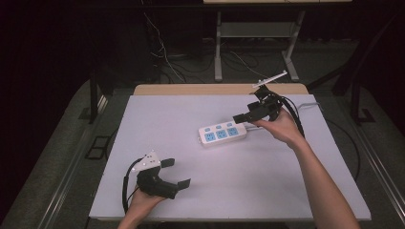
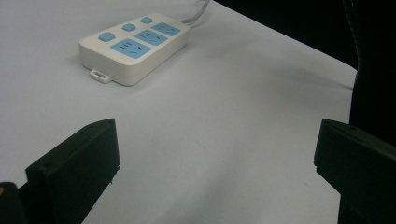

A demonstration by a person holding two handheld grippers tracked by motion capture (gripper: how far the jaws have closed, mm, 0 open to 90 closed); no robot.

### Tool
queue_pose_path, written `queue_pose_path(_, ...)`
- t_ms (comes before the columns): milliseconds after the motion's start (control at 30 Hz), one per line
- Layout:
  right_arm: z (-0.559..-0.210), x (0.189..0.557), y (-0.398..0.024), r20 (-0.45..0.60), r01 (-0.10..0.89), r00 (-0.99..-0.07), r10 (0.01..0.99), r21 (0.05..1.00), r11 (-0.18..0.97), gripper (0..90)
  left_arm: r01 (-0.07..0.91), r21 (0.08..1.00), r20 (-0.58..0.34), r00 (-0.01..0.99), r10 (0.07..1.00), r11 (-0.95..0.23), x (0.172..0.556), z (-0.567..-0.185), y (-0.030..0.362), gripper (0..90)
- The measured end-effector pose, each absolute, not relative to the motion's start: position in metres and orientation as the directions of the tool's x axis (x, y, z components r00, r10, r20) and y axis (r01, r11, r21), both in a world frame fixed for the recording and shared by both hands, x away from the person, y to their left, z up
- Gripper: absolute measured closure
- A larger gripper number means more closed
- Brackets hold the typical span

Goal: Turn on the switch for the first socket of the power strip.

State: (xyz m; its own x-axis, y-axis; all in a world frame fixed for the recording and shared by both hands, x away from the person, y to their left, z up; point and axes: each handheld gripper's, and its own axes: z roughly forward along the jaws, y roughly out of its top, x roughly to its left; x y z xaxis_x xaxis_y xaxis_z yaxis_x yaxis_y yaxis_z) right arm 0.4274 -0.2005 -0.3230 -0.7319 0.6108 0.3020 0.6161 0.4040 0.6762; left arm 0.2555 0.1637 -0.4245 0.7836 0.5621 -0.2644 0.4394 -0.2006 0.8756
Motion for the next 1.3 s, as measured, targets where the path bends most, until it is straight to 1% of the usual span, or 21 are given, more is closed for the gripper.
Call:
queue_pose_path(300,-0.336,0.437,-0.196,0.321,0.642,-0.700,0.637,0.675,0.365,0.2,0.439,0.876,-0.264,0.784,0.562,-0.200,0.255,-0.424,0.164,0.0)
queue_pose_path(333,-0.337,0.438,-0.195,0.324,0.645,-0.695,0.642,0.677,0.356,1.1,0.439,0.876,-0.264,0.784,0.562,-0.200,0.255,-0.424,0.164,0.0)
queue_pose_path(367,-0.338,0.439,-0.195,0.324,0.641,-0.696,0.641,0.682,0.352,5.7,0.439,0.876,-0.265,0.784,0.562,-0.199,0.255,-0.424,0.164,0.0)
queue_pose_path(433,-0.339,0.440,-0.194,0.309,0.632,-0.696,0.648,0.692,0.350,6.9,0.439,0.876,-0.265,0.784,0.561,-0.199,0.255,-0.424,0.164,0.0)
queue_pose_path(500,-0.340,0.440,-0.192,0.293,0.627,-0.695,0.657,0.694,0.354,18.2,0.439,0.876,-0.264,0.784,0.561,-0.200,0.255,-0.424,0.164,0.0)
queue_pose_path(533,-0.341,0.441,-0.192,0.291,0.626,-0.693,0.660,0.697,0.350,18.3,0.439,0.876,-0.264,0.784,0.561,-0.201,0.255,-0.424,0.164,0.0)
queue_pose_path(633,-0.344,0.442,-0.191,0.281,0.620,-0.692,0.665,0.703,0.348,26.5,0.438,0.876,-0.264,0.786,0.560,-0.202,0.255,-0.424,0.163,0.0)
queue_pose_path(667,-0.344,0.443,-0.190,0.278,0.618,-0.690,0.668,0.707,0.345,30.4,0.438,0.876,-0.264,0.786,0.560,-0.202,0.255,-0.424,0.163,0.0)
queue_pose_path(700,-0.345,0.444,-0.190,0.266,0.606,-0.691,0.672,0.719,0.339,37.9,0.437,0.876,-0.263,0.786,0.559,-0.203,0.255,-0.424,0.163,0.0)
queue_pose_path(733,-0.345,0.444,-0.190,0.266,0.606,-0.691,0.672,0.719,0.339,37.9,0.438,0.876,-0.264,0.786,0.560,-0.202,0.255,-0.424,0.163,0.0)
queue_pose_path(967,-0.349,0.449,-0.190,0.252,0.581,-0.694,0.674,0.750,0.317,60.4,0.439,0.877,-0.267,0.784,0.561,-0.196,0.255,-0.424,0.164,0.0)
queue_pose_path(1233,-0.360,0.456,-0.189,0.266,0.581,-0.710,0.652,0.745,0.328,82.4,0.440,0.877,-0.269,0.784,0.559,-0.195,0.255,-0.424,0.164,0.0)
queue_pose_path(1300,-0.362,0.457,-0.188,0.262,0.573,-0.721,0.642,0.746,0.339,86.0,0.440,0.876,-0.269,0.784,0.559,-0.196,0.255,-0.424,0.165,0.0)
